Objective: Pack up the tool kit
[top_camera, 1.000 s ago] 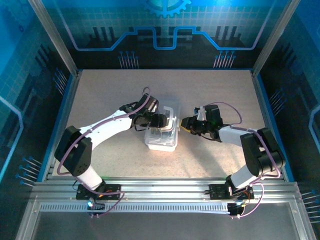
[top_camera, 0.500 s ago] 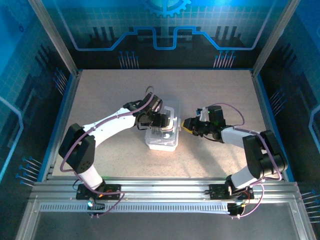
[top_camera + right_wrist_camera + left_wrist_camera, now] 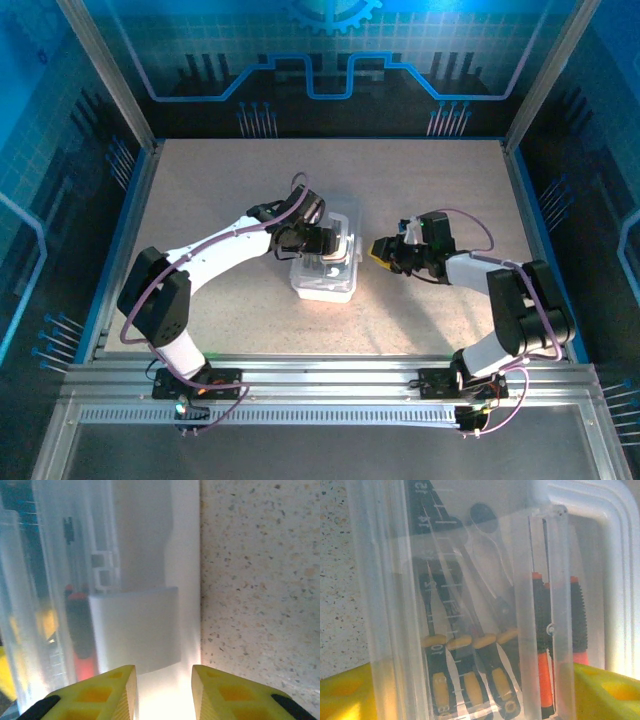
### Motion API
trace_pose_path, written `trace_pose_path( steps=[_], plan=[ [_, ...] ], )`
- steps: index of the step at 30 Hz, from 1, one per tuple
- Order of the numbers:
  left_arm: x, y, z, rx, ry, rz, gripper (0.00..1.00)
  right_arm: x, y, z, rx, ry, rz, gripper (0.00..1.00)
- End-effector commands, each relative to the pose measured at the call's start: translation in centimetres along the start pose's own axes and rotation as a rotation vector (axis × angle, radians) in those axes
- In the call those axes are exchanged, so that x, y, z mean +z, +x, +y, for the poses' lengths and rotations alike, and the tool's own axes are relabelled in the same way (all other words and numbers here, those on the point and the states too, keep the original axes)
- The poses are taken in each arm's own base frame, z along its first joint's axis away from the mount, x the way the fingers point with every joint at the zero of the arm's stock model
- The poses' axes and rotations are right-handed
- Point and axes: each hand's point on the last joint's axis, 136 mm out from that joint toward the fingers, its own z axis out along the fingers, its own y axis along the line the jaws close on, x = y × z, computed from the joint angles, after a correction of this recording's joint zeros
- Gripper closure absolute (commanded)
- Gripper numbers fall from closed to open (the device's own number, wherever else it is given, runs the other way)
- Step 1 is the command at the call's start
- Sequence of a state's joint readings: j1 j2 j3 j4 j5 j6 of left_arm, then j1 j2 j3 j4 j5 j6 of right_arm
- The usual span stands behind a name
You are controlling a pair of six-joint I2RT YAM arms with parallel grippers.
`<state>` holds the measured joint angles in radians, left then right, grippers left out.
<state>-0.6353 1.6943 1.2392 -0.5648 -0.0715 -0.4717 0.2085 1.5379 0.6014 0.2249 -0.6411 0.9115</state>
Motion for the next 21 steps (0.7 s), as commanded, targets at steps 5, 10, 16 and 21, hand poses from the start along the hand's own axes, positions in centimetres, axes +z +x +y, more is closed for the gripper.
trace_pose_path(
  steps=[5,10,16,21],
  plan=[
    [4.4,10.5,6.8,0.027,-0.267,0.364,0.53,1.0,-0.3,-1.1,0.026,0.03,0.003,0.65],
    [4.5,10.6,6.5,0.019,-0.243,0.361,0.53,2.0,0.1,-1.6,0.045,0.037,0.028,0.65],
    [4.6,10.8,6.0,0.014,-0.213,0.359,0.53,3.4,0.2,-1.4,0.039,0.019,0.037,0.65],
    [4.6,10.8,5.9,0.016,-0.202,0.353,0.53,3.8,0.5,-1.3,0.035,0.018,0.048,0.65]
  ],
)
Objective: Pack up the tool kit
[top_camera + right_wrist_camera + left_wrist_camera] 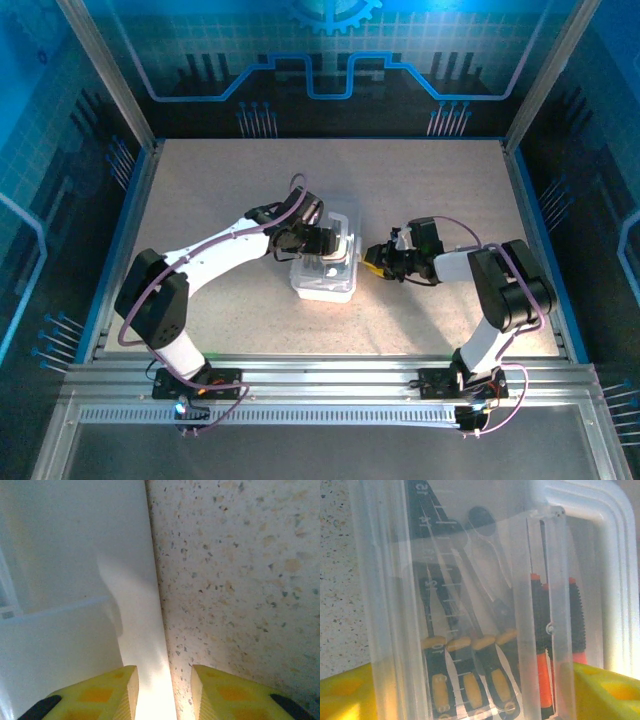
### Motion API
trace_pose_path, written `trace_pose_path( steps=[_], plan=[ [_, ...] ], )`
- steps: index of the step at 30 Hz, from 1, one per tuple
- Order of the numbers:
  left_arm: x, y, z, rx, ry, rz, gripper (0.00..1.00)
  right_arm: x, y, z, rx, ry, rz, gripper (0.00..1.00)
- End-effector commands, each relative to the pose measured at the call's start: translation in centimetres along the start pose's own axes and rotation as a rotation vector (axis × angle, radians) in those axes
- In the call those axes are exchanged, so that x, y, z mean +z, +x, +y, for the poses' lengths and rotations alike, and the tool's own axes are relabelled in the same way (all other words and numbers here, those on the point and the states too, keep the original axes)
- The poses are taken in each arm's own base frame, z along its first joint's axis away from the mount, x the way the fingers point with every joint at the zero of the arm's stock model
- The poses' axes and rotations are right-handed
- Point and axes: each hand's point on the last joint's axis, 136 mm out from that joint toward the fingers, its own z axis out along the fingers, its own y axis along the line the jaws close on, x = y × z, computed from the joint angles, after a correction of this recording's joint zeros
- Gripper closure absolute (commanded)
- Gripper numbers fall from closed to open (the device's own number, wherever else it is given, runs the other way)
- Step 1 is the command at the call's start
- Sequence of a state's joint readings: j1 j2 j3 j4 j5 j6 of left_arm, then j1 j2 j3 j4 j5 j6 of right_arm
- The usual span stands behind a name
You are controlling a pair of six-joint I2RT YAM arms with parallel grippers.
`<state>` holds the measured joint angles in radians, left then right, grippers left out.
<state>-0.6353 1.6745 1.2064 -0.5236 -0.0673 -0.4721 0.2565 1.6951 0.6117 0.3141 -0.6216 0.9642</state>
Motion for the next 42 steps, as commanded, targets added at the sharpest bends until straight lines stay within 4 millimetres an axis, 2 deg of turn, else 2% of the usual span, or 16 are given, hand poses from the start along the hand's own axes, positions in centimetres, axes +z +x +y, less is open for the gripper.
trace_pose_path(
  steps=[1,18,30,35,37,42],
  plan=[
    [4.3,10.9,6.1,0.014,-0.221,0.376,0.53,0.7,-0.4,1.2,-0.029,-0.023,-0.004,0.65],
    [4.2,10.8,5.6,0.01,-0.191,0.367,0.53,0.8,-0.2,1.6,-0.038,-0.021,-0.001,0.65],
    [4.3,11.0,5.0,-0.001,-0.151,0.366,0.53,2.0,0.1,2.2,-0.047,-0.027,0.02,0.65],
    [4.1,10.7,5.1,-0.007,-0.162,0.352,0.53,1.5,-0.1,2.4,-0.052,-0.025,0.013,0.65],
    [3.8,10.2,5.1,-0.018,-0.173,0.329,0.47,0.7,-0.4,2.4,-0.056,-0.02,-0.001,0.65],
    [1.8,8.2,3.6,-0.035,-0.113,0.248,0.22,-2.2,-1.3,1.8,-0.062,0.02,-0.044,0.64]
  ],
)
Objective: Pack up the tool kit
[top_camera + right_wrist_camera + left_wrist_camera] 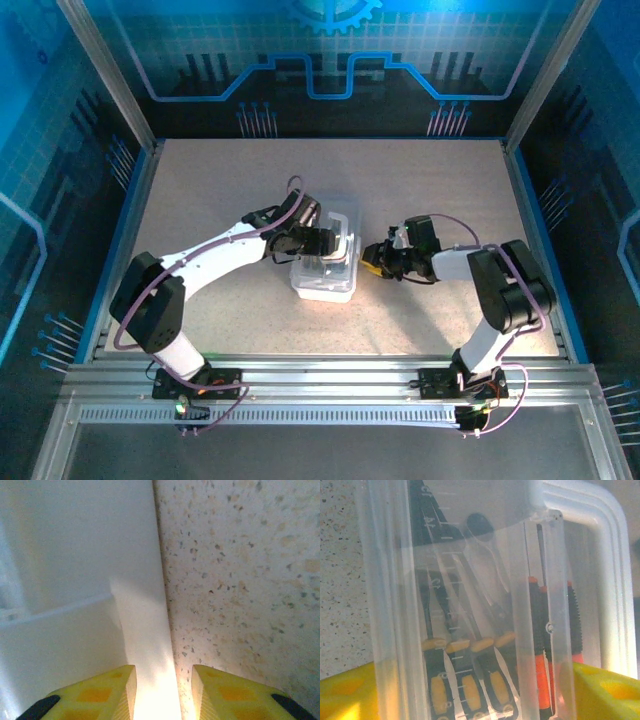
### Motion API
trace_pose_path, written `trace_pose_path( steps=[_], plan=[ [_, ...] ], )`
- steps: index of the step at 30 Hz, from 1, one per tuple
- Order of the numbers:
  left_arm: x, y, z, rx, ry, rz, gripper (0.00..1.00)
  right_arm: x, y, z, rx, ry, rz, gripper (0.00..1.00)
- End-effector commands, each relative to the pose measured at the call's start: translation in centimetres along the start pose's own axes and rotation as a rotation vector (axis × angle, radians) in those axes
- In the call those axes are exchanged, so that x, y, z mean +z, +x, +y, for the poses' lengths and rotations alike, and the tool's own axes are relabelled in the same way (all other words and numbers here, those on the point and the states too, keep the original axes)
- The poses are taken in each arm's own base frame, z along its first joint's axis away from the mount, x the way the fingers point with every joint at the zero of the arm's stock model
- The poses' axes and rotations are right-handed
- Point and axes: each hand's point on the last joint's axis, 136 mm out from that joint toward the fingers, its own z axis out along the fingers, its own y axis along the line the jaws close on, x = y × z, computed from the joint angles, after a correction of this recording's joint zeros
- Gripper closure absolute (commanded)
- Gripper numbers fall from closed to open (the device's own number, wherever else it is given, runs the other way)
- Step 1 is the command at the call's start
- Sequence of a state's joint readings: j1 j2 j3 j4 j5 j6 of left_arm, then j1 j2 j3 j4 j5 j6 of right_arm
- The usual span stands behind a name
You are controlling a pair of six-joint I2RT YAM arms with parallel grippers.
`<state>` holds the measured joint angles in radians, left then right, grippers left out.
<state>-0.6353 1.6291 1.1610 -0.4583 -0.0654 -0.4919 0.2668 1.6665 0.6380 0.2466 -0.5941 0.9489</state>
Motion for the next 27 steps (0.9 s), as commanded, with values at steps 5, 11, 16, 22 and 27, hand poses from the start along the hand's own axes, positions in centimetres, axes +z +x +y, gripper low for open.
trace_pose_path(
  steps=[5,11,16,22,27],
  plan=[
    [-0.8,5.6,2.0,-0.02,-0.072,0.198,0.01,-4.5,-1.4,1.2,-0.085,0.03,-0.076,0.62],
    [-4.6,2.0,-0.7,-0.064,0.056,0.065,0.01,-7.0,-1.2,2.3,-0.148,0.06,-0.106,0.58],
    [-7.9,0.5,-1.2,-0.067,0.137,-0.046,0.01,-8.9,-0.3,3.4,-0.235,0.099,-0.117,0.5],
    [-7.4,3.8,0.3,-0.093,0.168,-0.03,0.01,-9.7,2.5,5.1,-0.395,0.189,-0.068,0.38],
    [-5.2,7.4,1.1,-0.17,0.233,0.024,0.01,-8.2,5.3,7.1,-0.496,0.238,-0.013,0.31]
  ],
)
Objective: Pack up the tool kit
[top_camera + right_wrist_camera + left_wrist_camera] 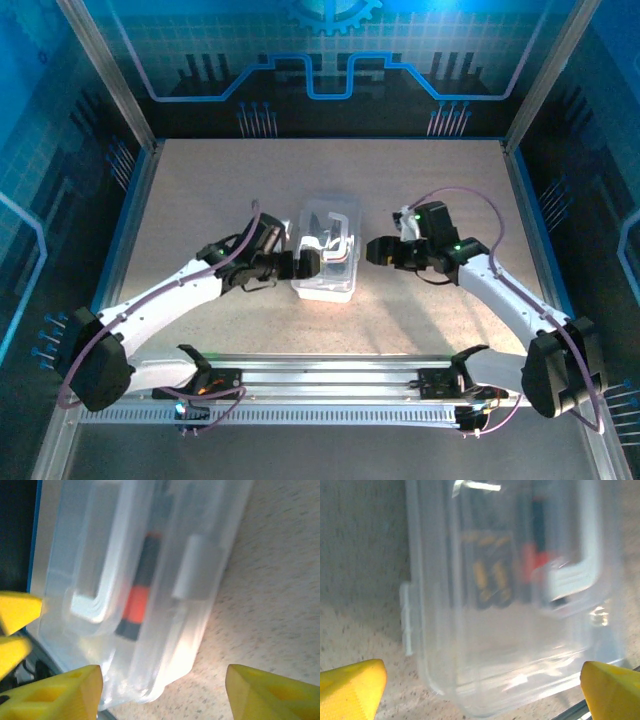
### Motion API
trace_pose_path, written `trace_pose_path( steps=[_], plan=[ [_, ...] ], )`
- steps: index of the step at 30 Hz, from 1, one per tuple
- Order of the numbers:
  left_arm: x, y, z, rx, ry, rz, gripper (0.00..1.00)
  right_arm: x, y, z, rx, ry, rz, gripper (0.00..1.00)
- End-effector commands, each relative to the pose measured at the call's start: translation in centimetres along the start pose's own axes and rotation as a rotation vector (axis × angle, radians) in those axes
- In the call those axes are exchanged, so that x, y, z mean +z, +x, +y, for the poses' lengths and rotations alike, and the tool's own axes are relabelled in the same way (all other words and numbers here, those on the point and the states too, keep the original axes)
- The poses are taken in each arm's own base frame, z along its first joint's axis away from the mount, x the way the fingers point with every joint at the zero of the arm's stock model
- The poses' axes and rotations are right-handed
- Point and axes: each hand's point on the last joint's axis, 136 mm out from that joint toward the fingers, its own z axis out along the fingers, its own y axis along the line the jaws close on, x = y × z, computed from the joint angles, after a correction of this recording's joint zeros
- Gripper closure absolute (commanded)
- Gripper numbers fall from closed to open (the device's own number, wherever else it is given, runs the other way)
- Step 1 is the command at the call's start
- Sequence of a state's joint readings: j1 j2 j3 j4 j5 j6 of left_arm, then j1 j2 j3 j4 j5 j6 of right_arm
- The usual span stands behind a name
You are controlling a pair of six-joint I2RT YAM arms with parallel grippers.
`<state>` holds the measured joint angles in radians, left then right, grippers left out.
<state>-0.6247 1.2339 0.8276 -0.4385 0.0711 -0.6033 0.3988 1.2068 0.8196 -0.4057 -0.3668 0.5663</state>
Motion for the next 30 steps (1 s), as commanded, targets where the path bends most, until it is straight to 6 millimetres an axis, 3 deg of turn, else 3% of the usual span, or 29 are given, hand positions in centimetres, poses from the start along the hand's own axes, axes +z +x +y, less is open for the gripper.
trace_pose_path(
  steps=[1,5,8,10,20,26,30],
  plan=[
    [1.0,1.4,-0.4,-0.073,0.093,0.021,0.01,0.2,1.4,0.6,-0.042,0.074,0.045,0.31],
    [2.6,2.2,-0.6,-0.087,0.131,0.059,0.01,1.8,1.1,1.1,-0.023,0.079,0.042,0.35],
    [3.6,1.8,-1.4,-0.102,0.166,0.063,0.01,3.3,1.0,0.3,-0.012,0.095,0.063,0.48],
    [4.3,1.4,-1.6,-0.106,0.156,0.072,0.01,3.8,-0.3,0.5,-0.011,0.095,0.045,0.54],
    [7.5,-1.7,-3.6,-0.096,0.17,0.051,0.01,5.1,-3.9,-3.1,0.033,0.147,0.014,0.63],
    [8.3,-2.9,-3.9,-0.072,0.16,0.041,0.01,5.3,-4.7,-4.5,0.056,0.163,-0.005,0.66],
    [7.9,-3.6,-3.0,-0.07,0.122,0.025,0.01,5.4,-4.6,-4.1,0.082,0.128,0.006,0.67]
  ],
)
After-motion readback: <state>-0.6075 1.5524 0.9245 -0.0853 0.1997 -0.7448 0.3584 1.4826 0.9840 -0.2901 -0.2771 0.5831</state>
